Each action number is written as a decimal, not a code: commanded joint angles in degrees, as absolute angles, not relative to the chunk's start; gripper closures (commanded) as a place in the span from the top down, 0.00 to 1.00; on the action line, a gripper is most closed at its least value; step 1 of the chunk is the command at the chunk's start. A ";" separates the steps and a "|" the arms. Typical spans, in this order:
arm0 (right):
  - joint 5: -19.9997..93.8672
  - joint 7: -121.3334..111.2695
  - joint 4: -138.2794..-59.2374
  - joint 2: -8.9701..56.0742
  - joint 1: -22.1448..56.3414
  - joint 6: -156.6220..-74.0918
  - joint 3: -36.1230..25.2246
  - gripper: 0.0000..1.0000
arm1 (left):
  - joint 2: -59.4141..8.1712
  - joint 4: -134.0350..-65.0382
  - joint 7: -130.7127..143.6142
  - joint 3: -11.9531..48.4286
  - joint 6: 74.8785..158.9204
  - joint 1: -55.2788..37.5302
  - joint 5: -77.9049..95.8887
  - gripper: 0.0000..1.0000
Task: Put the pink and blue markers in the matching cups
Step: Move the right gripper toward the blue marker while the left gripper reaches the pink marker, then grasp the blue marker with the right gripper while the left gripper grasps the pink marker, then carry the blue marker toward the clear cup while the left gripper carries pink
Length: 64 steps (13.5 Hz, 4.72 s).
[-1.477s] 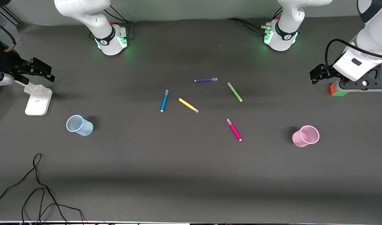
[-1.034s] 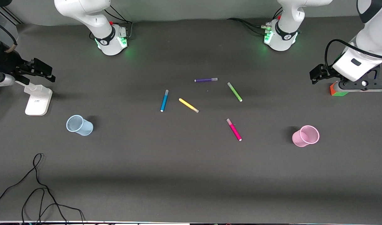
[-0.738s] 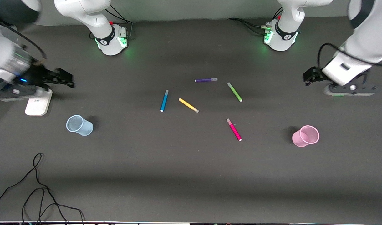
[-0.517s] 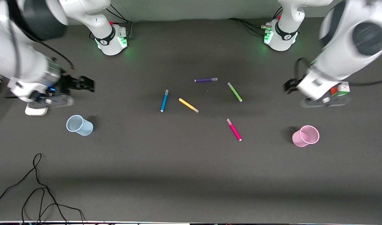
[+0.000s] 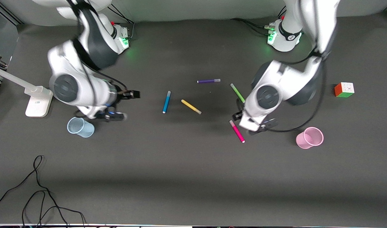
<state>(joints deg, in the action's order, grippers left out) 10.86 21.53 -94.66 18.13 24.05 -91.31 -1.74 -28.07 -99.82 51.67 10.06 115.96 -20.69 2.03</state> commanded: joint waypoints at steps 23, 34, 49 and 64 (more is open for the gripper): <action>27.33 26.72 -98.96 42.71 27.51 -111.88 -0.79 0.61 | -40.25 -97.73 52.47 9.84 127.09 -21.09 5.63 0.32; 28.83 27.07 -98.70 39.12 27.07 -108.46 -0.79 0.04 | -32.87 -84.33 50.89 9.84 97.18 -15.21 5.63 0.00; 12.96 3.53 -103.80 10.56 26.89 -104.94 -18.98 0.00 | -40.50 -69.63 25.32 9.84 66.80 23.46 32.42 0.00; 4.83 -35.94 -131.91 -2.55 26.72 -149.13 -33.92 0.00 | -50.36 -70.92 21.71 9.76 71.54 25.75 36.47 0.02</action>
